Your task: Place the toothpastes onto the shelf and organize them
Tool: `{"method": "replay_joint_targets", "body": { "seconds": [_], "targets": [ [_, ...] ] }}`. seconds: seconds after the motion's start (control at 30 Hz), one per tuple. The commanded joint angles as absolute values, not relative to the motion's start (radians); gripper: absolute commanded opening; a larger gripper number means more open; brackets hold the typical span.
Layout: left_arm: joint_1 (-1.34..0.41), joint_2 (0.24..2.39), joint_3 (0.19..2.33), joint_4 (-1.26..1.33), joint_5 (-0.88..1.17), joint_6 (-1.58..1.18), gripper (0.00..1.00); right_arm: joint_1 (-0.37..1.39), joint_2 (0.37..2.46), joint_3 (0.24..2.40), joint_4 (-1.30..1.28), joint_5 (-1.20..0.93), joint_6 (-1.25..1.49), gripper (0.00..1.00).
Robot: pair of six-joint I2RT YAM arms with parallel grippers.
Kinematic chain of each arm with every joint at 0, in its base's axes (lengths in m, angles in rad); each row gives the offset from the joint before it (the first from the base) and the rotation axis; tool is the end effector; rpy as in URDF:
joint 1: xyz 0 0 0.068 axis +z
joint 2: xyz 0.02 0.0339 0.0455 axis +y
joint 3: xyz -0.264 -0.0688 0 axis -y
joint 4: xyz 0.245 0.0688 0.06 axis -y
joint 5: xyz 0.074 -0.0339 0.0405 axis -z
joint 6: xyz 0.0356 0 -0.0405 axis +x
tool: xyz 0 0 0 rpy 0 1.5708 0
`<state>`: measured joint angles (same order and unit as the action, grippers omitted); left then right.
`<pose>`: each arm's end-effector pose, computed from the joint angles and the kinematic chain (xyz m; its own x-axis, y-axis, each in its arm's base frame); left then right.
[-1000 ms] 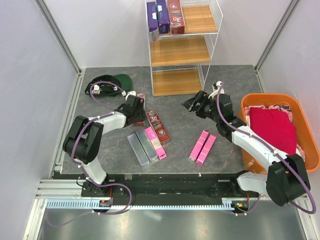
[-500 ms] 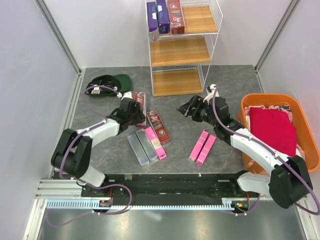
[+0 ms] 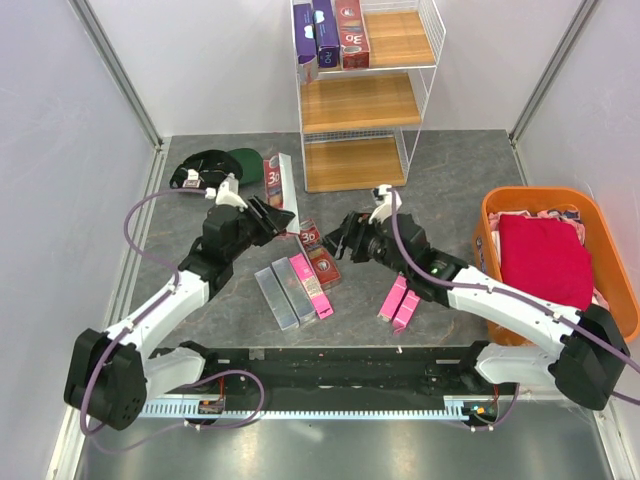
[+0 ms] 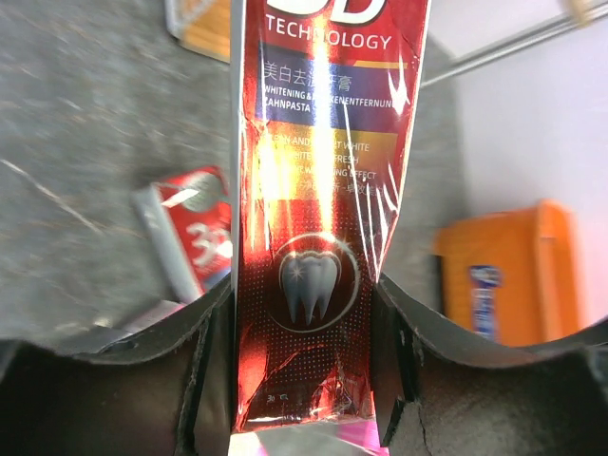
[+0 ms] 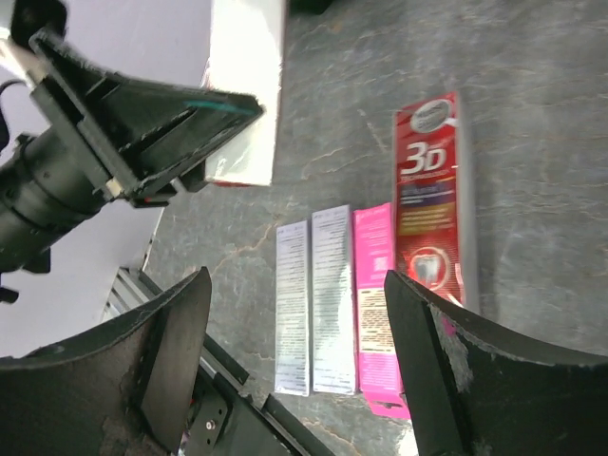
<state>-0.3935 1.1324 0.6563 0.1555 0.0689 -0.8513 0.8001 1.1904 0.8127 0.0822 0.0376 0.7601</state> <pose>0.2365 -0.1009 0.2591 -0.5249 -0.5945 -0.6091 0.0729 0.6816 -0.7281 0.1937 0.1976 0.2921 -0.6237 0.3460 -0.7009 -0.3617 0.6672 0.6512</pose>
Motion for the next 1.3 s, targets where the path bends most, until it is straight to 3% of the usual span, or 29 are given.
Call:
{"method": "replay_joint_targets", "body": {
  "seconds": [0.0,0.2,0.7,0.97,1.27],
  "targets": [
    [-0.382,1.056,0.612,0.365,0.170,-1.049,0.51,0.903,1.212,0.903,0.115,0.191,0.686,0.82],
    [-0.379,1.011,0.598,0.393,0.207,-1.083,0.50,1.006,1.313,0.989,0.121,0.212,0.640,0.82],
    [-0.374,1.002,0.618,0.408,0.290,-1.107,0.50,1.014,1.471,1.140,0.115,0.275,0.568,0.82],
    [-0.365,1.019,0.601,0.500,0.365,-1.193,0.50,1.015,1.474,1.080,0.253,0.377,0.522,0.81],
    [-0.365,1.089,0.499,0.782,0.423,-1.408,0.51,1.037,1.456,0.928,0.515,0.489,0.548,0.73]
  ]
}}
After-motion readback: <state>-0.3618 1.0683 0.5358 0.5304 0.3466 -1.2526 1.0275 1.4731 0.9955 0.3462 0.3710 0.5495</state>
